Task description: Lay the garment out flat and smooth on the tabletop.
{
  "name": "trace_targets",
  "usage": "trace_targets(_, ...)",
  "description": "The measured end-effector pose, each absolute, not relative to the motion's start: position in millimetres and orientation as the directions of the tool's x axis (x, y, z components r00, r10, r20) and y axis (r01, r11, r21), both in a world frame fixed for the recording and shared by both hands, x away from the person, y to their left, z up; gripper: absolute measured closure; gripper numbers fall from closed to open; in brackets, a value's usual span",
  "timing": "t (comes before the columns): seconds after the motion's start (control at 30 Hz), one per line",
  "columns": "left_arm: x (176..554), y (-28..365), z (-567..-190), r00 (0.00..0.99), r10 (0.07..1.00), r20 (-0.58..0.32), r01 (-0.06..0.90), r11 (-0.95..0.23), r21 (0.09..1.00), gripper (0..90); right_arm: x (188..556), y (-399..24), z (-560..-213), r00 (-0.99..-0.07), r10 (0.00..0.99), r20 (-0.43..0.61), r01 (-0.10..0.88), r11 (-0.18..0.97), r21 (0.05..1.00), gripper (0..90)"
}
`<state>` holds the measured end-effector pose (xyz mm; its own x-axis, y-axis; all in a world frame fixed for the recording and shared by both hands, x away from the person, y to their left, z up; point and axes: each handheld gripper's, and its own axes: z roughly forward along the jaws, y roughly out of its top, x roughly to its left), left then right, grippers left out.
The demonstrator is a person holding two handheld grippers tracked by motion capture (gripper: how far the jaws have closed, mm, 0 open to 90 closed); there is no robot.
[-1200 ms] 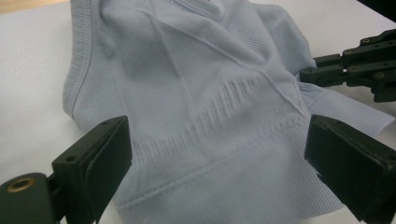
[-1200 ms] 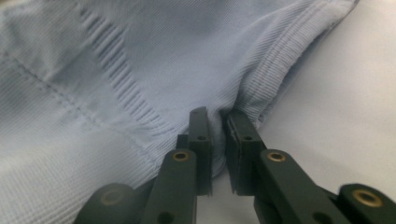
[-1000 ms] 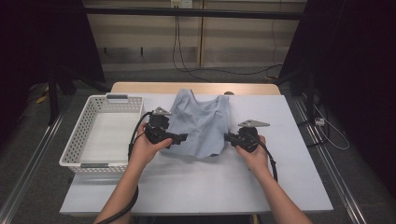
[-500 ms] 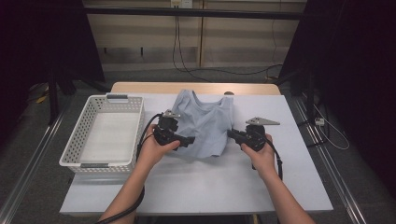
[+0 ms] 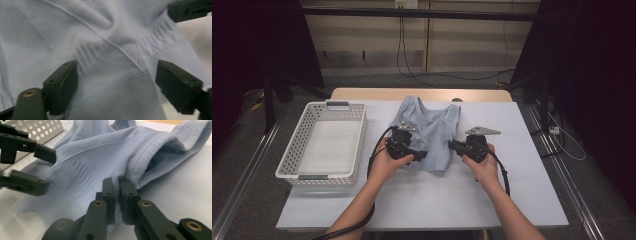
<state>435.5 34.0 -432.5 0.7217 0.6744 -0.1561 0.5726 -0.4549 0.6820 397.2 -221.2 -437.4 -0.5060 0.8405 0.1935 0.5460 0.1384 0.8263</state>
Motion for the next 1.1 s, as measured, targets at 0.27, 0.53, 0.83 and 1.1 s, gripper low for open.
trace_targets(0.27, 438, 38, -429, 0.680, 0.708, -0.190, 0.626, -0.427, 0.653, 79.6, 396, -224, -437, -0.499, 0.844, 0.196, 0.550, 0.134, 0.824, 67.2)
trace_targets(0.53, 447, 56, -411, 0.648, 0.724, -0.235, 0.636, -0.346, 0.690, 82.0, 386, -243, -428, -0.444, 0.878, 0.178, 0.539, 0.103, 0.836, 39.6)
trace_targets(0.83, 452, 74, -400, 0.631, 0.735, -0.247, 0.633, -0.304, 0.712, 81.9, 387, -242, -440, -0.419, 0.889, 0.182, 0.586, 0.113, 0.802, 38.4)
trace_targets(1.1, 450, 71, -406, 0.638, 0.730, -0.245, 0.634, -0.317, 0.706, 81.3, 387, -224, -443, -0.484, 0.855, 0.185, 0.582, 0.157, 0.798, 55.7)
